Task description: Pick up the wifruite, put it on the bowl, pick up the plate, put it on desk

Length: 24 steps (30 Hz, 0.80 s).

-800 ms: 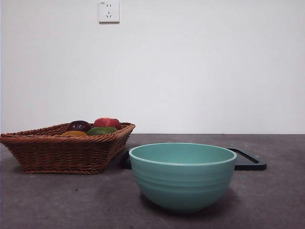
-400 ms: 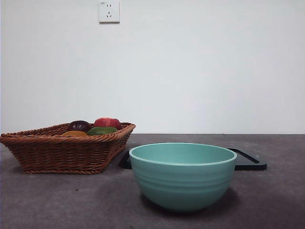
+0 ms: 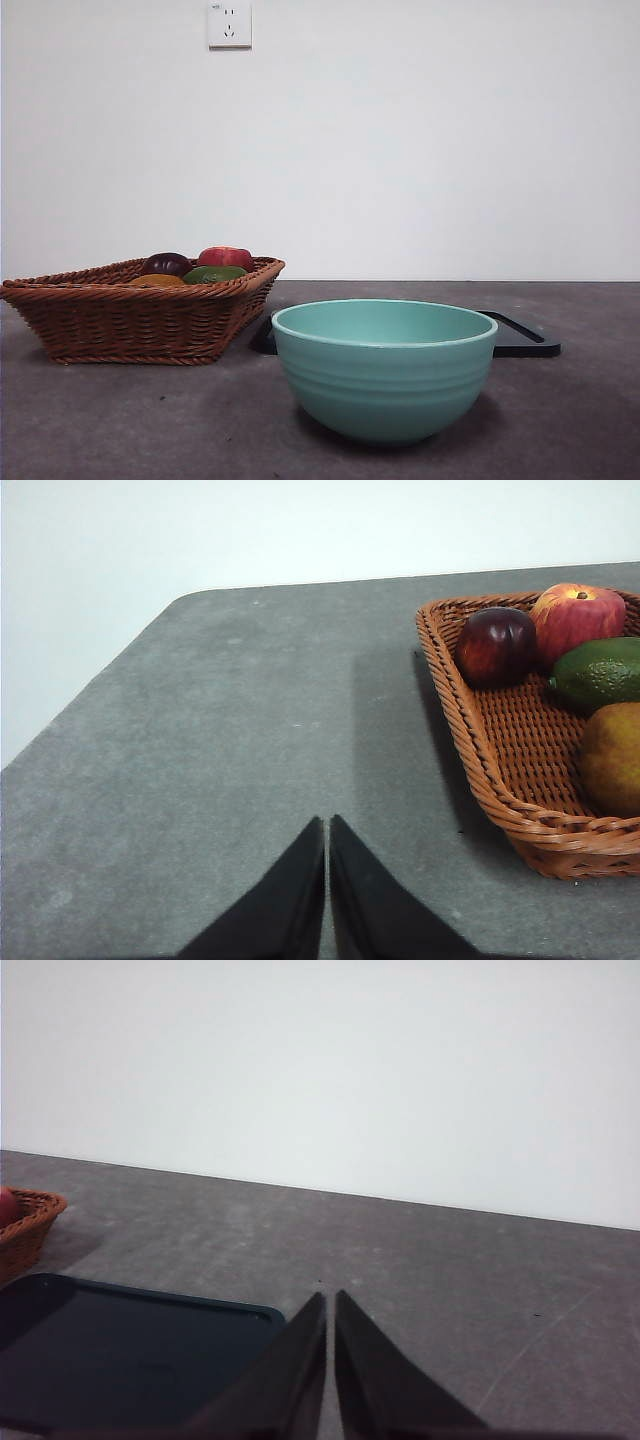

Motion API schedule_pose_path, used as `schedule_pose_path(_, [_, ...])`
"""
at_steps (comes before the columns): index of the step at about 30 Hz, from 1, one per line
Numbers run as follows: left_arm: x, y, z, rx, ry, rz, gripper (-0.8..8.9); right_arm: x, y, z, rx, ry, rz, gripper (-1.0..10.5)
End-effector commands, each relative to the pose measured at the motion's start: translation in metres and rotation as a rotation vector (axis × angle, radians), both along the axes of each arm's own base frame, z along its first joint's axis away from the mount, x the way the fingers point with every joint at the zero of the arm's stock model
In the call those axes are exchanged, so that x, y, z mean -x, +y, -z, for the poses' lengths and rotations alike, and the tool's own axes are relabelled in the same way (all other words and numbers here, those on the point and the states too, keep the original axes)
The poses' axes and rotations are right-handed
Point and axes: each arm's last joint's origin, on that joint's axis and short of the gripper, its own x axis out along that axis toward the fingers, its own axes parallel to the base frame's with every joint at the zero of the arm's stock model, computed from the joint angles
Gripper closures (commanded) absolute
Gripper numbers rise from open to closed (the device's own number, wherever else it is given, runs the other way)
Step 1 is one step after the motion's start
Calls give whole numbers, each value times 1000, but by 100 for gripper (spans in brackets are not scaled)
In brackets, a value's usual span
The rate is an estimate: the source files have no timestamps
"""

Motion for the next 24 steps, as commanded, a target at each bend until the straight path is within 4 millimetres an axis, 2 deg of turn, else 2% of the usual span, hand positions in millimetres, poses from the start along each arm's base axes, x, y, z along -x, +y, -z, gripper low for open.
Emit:
schedule_pose_path(1, [-1,0,7,7,24,-2,806,1,1,5,6,-27,-10,940])
schedule_pose_path(11, [-1,0,7,7,24,-2,806,-2,5,18,5,36,-15,940])
schedule_pose_path(21, [-1,0,7,7,24,-2,806,0,5,38,15,243,3,940])
schedule_pose_path(24, [-1,0,7,7,24,-2,806,0,5,37,7,241,6,940])
